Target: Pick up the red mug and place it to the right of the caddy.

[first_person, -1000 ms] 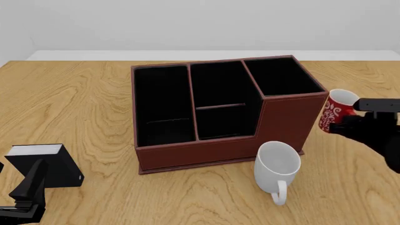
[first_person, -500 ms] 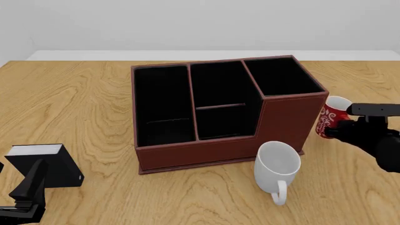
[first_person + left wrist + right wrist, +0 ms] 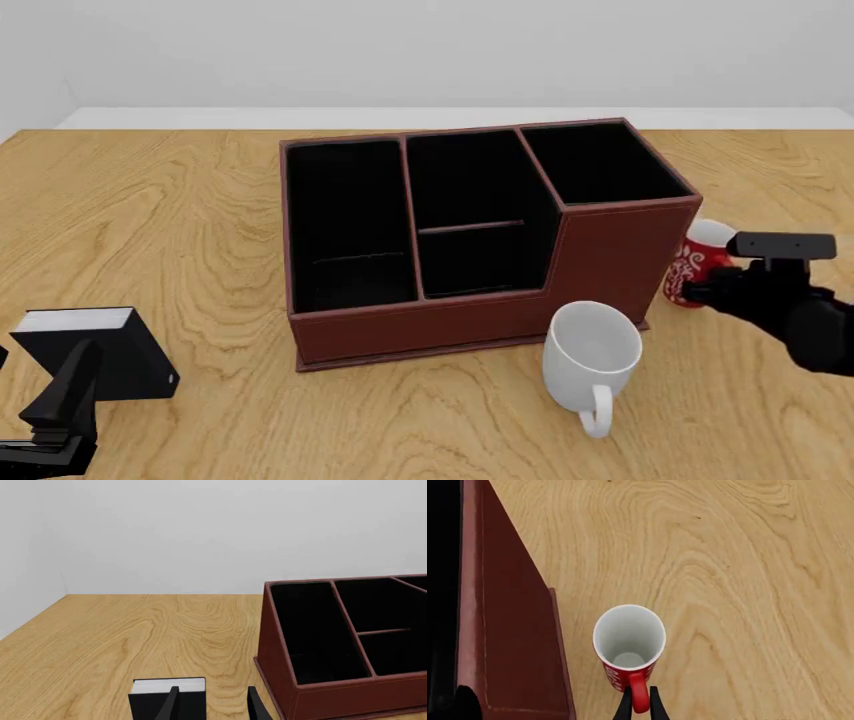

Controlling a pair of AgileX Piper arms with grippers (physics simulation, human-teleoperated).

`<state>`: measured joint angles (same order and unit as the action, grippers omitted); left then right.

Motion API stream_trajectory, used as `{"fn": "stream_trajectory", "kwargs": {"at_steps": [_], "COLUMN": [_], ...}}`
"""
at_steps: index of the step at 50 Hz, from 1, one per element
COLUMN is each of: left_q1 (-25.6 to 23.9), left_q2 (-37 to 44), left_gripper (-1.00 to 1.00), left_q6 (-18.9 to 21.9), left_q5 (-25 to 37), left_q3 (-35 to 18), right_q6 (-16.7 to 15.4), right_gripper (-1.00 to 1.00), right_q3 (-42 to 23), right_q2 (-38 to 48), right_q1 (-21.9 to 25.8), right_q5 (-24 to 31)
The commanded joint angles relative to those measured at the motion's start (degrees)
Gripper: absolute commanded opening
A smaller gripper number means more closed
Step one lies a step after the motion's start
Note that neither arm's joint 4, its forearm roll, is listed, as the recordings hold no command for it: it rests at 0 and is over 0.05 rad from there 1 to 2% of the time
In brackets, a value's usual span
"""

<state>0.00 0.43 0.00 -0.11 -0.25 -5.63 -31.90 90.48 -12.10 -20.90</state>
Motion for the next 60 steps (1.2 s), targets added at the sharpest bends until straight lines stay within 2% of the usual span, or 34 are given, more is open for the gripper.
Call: {"fn": "stream_trajectory", "kwargs": {"at_steps": [1,46,47,60], "left_q1": [0.0,0.0,0.0,0.0], "left_q2": [0.0,0.0,0.0,0.0], "left_gripper": [1.00,1.00,1.00,1.00], "left_q6": [0.0,0.0,0.0,0.0], "left_q5": [0.0,0.0,0.0,0.0], "left_q3": [0.0,0.0,0.0,0.0], "right_q6": [0.8,2.3,2.3,3.0], "right_gripper": [-1.00,-1.00,1.00,1.00], "right_q3": [0.1,2.5,2.6,3.6], "right_q2": [1.2,3.7,3.6,3.3], "right_q1": [-0.1,1.5,1.5,1.9], "right_q5": [-1.5,-4.2,-4.2,-4.6]}}
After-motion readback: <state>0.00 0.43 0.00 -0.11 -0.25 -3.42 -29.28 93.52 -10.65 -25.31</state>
